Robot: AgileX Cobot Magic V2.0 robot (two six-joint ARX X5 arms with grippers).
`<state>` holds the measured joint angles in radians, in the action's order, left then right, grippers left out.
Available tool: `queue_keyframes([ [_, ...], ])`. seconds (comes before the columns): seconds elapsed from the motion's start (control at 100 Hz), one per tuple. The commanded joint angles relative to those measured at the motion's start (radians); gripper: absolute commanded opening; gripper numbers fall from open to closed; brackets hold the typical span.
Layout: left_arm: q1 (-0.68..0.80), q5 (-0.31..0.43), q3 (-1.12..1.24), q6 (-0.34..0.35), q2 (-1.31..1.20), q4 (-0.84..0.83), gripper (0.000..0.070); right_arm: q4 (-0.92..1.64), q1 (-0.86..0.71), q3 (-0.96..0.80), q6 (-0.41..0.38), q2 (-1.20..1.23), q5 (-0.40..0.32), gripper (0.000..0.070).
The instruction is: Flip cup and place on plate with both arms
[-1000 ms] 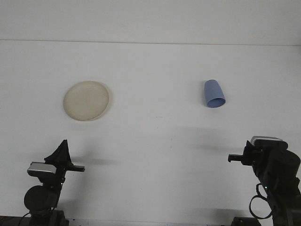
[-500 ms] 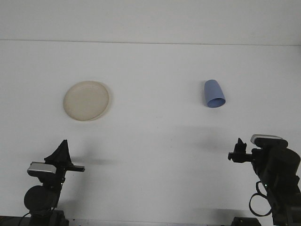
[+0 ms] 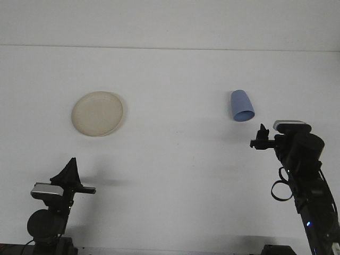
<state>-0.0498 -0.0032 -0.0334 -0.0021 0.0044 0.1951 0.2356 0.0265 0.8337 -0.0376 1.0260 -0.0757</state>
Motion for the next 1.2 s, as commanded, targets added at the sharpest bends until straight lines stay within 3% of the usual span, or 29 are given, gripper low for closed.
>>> queue_keyframes([
  [0.0,0.001,-0.004,0.019,-0.007,-0.001,0.014,0.0011,-0.024,-0.001,-0.004,0.036,0.064,-0.002,0.0470],
  [0.57,0.001,-0.004,0.019,-0.007,-0.001,0.013,0.0011,-0.412,-0.001,-0.004,0.053,0.537,-0.018,0.0470],
  [1.05,0.001,-0.004,0.019,-0.007,-0.001,0.013,0.0011,-0.683,0.011,-0.003,0.053,0.673,-0.034,0.0466],
  [1.19,0.001,-0.004,0.019,-0.007,-0.001,0.014,0.0011,-0.714,0.027,-0.002,0.053,0.702,-0.070,0.0431],
])
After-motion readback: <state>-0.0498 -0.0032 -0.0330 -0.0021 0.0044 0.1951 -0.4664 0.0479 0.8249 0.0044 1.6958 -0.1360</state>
